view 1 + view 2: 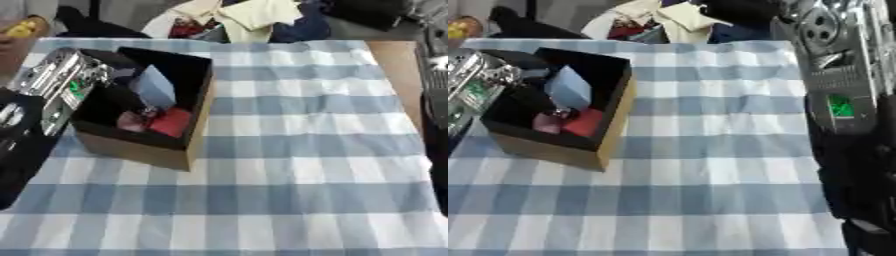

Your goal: Pick up objects on the table and place them in the box.

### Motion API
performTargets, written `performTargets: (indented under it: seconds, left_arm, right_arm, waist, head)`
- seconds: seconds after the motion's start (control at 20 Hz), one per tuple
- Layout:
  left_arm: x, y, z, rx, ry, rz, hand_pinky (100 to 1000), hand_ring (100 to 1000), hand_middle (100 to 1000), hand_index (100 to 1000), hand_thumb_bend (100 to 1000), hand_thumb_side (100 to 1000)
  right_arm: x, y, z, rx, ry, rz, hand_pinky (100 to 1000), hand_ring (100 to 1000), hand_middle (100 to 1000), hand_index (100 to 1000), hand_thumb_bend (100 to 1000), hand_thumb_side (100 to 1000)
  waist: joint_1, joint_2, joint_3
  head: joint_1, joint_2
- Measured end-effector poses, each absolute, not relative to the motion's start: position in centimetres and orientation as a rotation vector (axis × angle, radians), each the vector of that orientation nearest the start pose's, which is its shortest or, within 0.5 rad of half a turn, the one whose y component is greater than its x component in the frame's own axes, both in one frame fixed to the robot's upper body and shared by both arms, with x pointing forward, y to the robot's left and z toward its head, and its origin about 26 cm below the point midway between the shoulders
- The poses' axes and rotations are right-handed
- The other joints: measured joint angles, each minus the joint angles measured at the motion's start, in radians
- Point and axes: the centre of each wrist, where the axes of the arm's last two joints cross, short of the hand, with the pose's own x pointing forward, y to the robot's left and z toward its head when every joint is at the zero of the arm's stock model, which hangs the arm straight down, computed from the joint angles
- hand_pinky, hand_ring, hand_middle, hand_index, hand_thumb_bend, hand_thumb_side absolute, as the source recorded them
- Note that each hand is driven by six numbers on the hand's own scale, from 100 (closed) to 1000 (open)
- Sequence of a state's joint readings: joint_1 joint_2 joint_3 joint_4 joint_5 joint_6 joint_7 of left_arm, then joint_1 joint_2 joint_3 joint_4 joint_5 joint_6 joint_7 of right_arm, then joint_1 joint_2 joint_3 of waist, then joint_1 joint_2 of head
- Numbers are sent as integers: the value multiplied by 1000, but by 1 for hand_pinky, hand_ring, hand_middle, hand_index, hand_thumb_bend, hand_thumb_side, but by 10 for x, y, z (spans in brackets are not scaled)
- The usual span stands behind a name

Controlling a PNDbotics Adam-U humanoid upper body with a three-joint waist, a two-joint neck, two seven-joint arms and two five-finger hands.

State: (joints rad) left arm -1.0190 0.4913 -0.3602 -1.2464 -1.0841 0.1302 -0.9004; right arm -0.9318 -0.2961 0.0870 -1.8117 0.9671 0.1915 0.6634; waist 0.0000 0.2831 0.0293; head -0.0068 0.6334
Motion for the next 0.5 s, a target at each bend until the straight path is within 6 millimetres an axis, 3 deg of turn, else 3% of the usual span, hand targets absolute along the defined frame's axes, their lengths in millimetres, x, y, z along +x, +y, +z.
performTargets:
  seconds: [0.5]
  left_arm:
    - [428, 196, 305, 1034, -1125, -1649, 723, 882, 834, 953, 552, 863]
  right_arm:
    - [340, -173, 351, -1014, -1907, 1264, 947, 928, 829, 893, 100, 995]
  waist:
    - [-1, -8, 13]
  head:
    - [0, 3]
